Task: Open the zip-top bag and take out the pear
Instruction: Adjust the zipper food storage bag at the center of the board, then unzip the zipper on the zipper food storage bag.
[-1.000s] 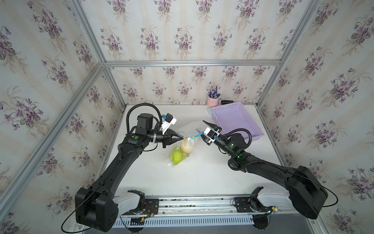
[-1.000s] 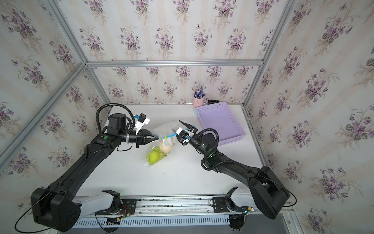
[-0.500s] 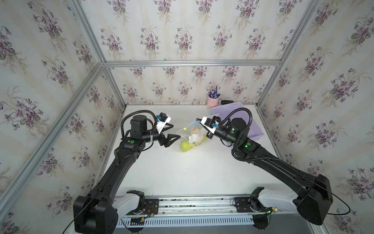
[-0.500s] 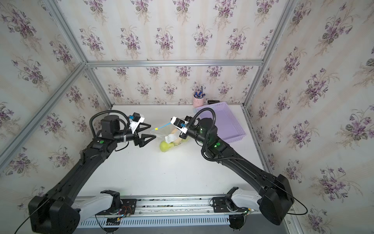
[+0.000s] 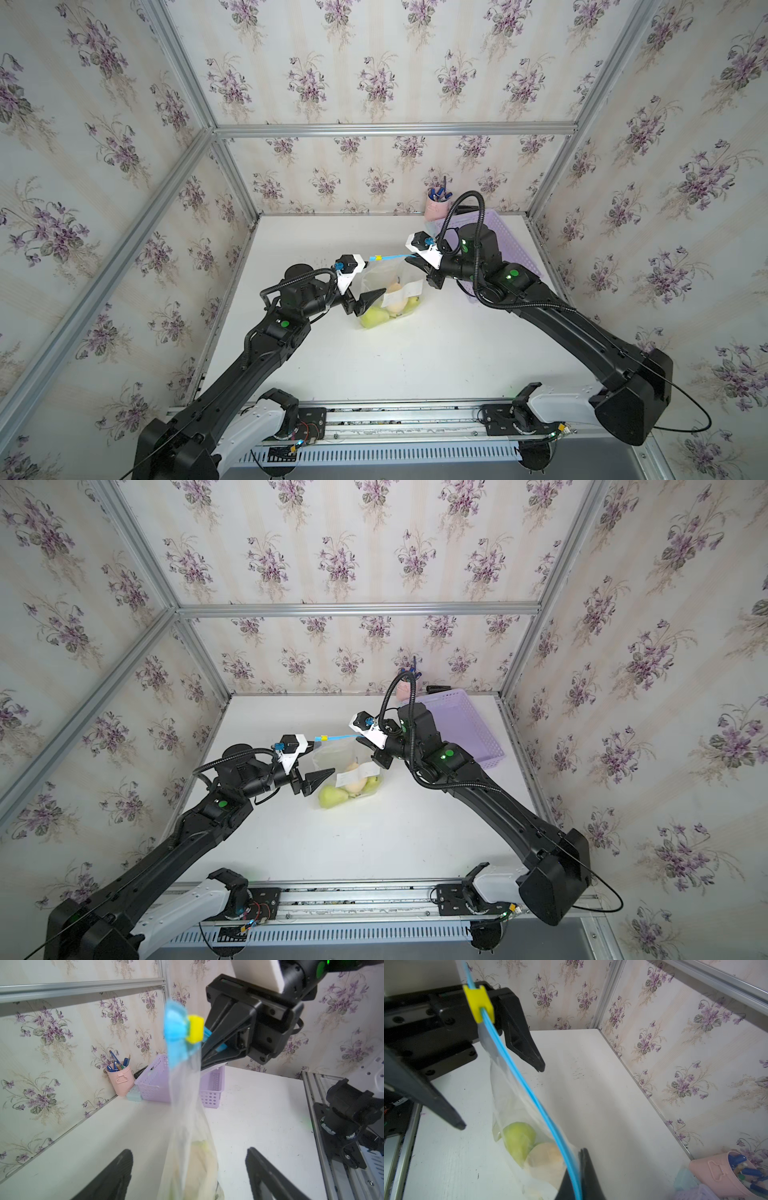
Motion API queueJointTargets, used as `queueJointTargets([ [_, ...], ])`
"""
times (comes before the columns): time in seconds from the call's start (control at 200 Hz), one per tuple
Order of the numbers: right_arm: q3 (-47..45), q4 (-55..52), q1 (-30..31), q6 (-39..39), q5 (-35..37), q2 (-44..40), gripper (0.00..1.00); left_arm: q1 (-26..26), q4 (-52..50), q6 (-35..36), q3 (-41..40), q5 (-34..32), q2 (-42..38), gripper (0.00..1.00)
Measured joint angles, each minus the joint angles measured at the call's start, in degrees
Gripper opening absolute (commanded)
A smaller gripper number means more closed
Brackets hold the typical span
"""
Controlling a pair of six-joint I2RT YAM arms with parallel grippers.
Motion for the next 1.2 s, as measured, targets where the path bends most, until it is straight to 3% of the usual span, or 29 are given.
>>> queueJointTargets([
  [0.135, -0.98, -0.24, -0.07, 0.22, -1.84, -0.50, 0.00, -0.02, 6.43, -4.79, 1.57, -0.09, 2.49, 0.56],
  [0.195, -1.53, -0.24, -0.20, 0.59, -2.36, -0.76, 0.00, -0.07, 9.27, -6.95, 1.60, 0.35, 2.80, 0.29],
  [0.315, -2.36, -0.15, -0.66, 1.25, -3.48, -1.60, 0.00, -0.07, 12.04, -9.01, 1.53, 2.43, 3.15, 0.01],
  [0.4, -2.93, -0.07, -1.09, 1.64, -4.28, -2.29, 0.00, -0.13, 13.14, -9.35, 0.87, 4.02, 3.13, 0.00],
  [0.455, -3.32, -0.04, -1.42, 1.81, -4.70, -2.71, 0.28, -0.11, 13.25, -9.38, 0.39, 5.07, 2.89, 0.00],
  [0.48, -3.45, -0.02, -1.68, 2.16, -4.90, -2.97, 0.48, -0.11, 12.96, -9.35, 0.33, 5.42, 2.75, 0.00],
  [0.505, -3.56, 0.07, -1.99, 2.93, -5.18, -3.21, 0.61, -0.09, 12.68, -9.35, 0.42, 5.77, 2.67, 0.00],
  [0.56, -4.04, 1.07, -3.45, 4.31, -7.17, -4.35, 0.77, -0.02, 10.84, -8.50, 1.79, 7.50, 2.78, 0.00],
  [0.61, -5.09, 3.13, -4.92, 7.10, -10.12, -6.27, 0.84, -0.04, 9.05, -7.69, 3.48, 8.68, 2.93, 0.00],
  [0.734, -9.14, 13.33, -5.38, 9.73, -21.24, -10.08, 0.79, -0.33, 4.04, -4.13, 6.43, 11.52, 2.97, 0.00],
  [0.814, -7.56, 14.95, -3.93, 10.54, -27.02, -7.78, 0.74, -0.39, 0.46, -2.01, 7.61, 12.66, 2.99, 0.00],
  [0.994, 2.56, 9.81, 2.12, 6.25, -27.41, -1.05, 0.65, -0.42, -4.42, 0.66, 9.68, 14.12, 3.98, 0.00],
  [1.199, 7.89, 4.20, 2.29, 3.93, -25.38, 3.34, 0.55, -0.39, -6.49, 2.10, 10.08, 15.13, 4.59, 0.00],
])
